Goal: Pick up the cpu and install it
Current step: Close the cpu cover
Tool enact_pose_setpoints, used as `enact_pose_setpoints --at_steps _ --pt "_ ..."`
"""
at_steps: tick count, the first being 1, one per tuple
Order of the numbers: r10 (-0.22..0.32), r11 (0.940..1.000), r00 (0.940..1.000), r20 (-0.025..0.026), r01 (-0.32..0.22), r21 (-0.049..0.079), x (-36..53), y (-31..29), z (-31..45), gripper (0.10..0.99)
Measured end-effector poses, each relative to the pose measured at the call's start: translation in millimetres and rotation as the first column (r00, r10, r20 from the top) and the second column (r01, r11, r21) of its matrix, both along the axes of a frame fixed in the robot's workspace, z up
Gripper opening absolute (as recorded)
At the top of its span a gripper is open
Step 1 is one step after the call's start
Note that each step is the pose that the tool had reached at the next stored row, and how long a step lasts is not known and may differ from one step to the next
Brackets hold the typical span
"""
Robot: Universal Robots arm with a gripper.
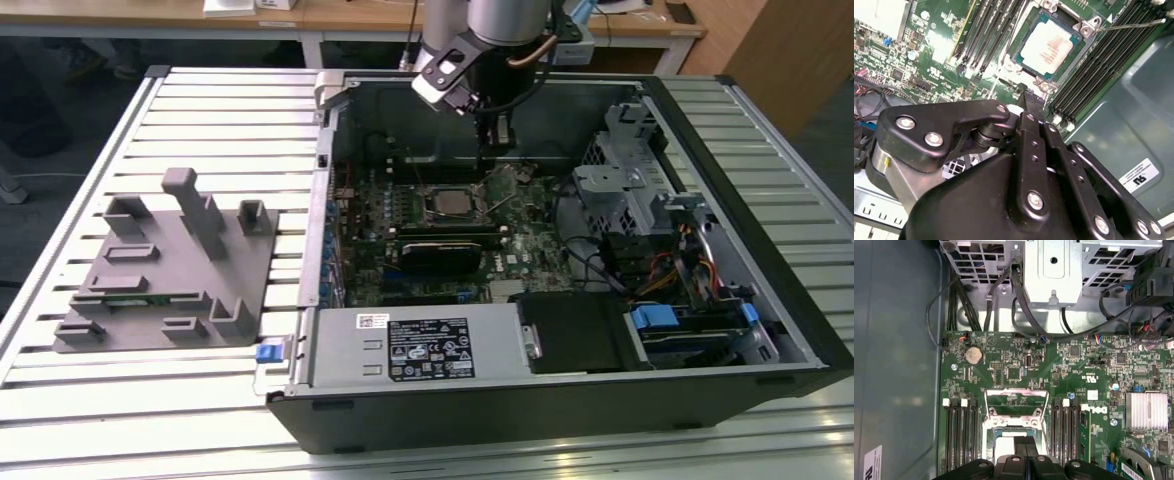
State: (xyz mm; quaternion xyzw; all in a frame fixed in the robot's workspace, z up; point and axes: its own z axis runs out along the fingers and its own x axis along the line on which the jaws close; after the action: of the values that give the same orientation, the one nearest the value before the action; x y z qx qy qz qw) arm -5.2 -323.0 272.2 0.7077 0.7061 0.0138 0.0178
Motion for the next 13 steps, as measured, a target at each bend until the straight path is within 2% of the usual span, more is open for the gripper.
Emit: enact_pose_setpoints --at_steps 6,13 --pt "-0.001 1.0 1.0 0.0 0.001 0.0 6.7 0.0 0.0 0.106" --pt "-0.002 1.0 1.0 0.0 0.002 0.0 21.4 0.0 0.0 0.106"
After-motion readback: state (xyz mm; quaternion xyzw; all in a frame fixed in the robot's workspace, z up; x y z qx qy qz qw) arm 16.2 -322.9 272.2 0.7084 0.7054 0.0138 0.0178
